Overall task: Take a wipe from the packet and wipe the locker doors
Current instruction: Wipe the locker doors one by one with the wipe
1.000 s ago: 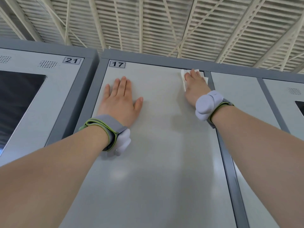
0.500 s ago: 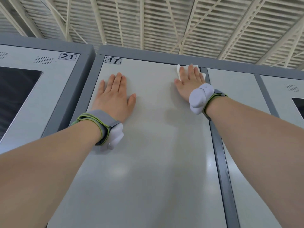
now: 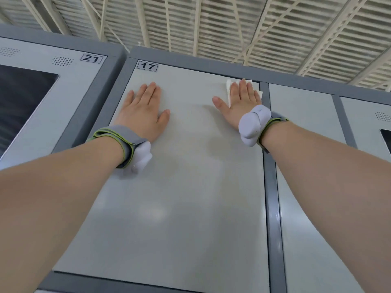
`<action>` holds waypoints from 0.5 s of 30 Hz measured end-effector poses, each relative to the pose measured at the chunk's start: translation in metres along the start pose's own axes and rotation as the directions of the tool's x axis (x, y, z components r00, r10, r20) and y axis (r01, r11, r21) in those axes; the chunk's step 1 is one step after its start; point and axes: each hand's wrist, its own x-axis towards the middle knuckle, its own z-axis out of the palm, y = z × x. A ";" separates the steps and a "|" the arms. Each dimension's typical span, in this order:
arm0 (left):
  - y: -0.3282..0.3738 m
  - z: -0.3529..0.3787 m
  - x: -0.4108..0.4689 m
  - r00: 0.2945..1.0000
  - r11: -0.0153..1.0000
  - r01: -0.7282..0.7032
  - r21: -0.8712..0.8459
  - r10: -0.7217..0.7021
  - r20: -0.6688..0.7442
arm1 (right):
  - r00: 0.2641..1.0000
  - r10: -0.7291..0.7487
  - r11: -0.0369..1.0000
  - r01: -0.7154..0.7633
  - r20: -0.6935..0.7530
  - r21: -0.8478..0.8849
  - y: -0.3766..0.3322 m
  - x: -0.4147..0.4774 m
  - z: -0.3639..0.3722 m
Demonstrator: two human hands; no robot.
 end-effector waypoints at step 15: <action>-0.005 -0.003 -0.001 0.999 0.999 -0.035 -0.035 0.035 0.019 | 0.997 -0.049 0.999 0.049 0.067 -0.007 -0.002 -0.007 -0.007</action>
